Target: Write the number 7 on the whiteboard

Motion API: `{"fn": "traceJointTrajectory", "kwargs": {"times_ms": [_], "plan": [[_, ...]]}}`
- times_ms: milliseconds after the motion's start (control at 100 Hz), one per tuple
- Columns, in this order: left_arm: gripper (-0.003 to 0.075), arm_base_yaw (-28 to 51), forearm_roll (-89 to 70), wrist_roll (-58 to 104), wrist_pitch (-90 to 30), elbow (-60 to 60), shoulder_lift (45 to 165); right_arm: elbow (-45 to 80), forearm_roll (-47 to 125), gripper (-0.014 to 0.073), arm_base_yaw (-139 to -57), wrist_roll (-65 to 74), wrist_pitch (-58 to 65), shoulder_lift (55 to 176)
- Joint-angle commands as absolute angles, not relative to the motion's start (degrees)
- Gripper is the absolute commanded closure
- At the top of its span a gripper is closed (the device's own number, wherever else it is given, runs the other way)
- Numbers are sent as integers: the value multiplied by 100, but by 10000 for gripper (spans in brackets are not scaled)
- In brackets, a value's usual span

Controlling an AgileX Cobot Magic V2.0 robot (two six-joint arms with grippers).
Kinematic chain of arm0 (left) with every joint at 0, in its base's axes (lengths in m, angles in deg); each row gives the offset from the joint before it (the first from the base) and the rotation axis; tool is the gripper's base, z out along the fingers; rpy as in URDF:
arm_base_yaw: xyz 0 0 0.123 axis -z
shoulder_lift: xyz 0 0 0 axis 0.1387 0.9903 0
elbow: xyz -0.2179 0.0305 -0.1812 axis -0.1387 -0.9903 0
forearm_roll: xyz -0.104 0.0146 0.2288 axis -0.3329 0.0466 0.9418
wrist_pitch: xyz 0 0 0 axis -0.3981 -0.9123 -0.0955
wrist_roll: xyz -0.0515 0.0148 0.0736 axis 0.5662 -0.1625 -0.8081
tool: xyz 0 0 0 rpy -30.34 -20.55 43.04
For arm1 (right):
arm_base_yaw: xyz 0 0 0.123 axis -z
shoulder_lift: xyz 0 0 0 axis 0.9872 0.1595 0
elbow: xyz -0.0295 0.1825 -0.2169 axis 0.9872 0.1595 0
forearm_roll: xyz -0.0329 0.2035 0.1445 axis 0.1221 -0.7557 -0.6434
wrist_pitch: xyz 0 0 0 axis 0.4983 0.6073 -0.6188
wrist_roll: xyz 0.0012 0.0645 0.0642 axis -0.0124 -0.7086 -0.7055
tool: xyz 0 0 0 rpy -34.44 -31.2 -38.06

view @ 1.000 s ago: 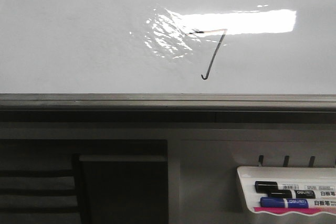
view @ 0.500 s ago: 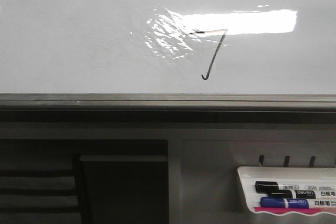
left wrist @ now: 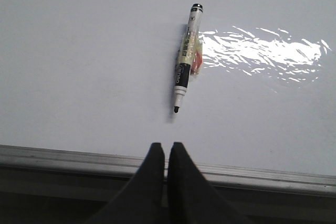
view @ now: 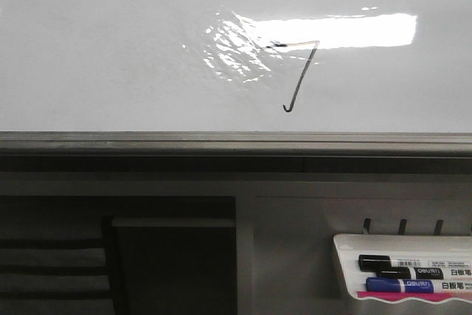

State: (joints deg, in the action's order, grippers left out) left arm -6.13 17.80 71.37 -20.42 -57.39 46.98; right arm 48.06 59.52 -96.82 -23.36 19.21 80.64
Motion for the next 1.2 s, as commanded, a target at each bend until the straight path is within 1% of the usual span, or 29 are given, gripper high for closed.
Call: {"fn": "traceJointTrajectory", "kwargs": {"times_ms": [0,580,690,800,980,1190], "plan": [[741,-596,1791,7197,-1541,-5939,4535,4662,5996,665,-9657,-2331,1484,8083],[741,-596,1791,7197,-1541,-5939,4535,4662,5996,665,-9657,-2331,1484,8083],[741,-596,1791,7197,-1541,-5939,4535,4746,5996,665,-9522,-2331,1406,7805],[741,-585,1791,7197,-1541,-5939,4535,5271,5901,665,-9074,-2331,733,7403],[741,-585,1791,7197,-1541,-5939,4535,6491,5836,665,-8331,-2331,-434,6728],[741,-585,1791,7197,-1541,-5939,4535,7504,5836,665,-8020,-2331,-891,5990]]}}
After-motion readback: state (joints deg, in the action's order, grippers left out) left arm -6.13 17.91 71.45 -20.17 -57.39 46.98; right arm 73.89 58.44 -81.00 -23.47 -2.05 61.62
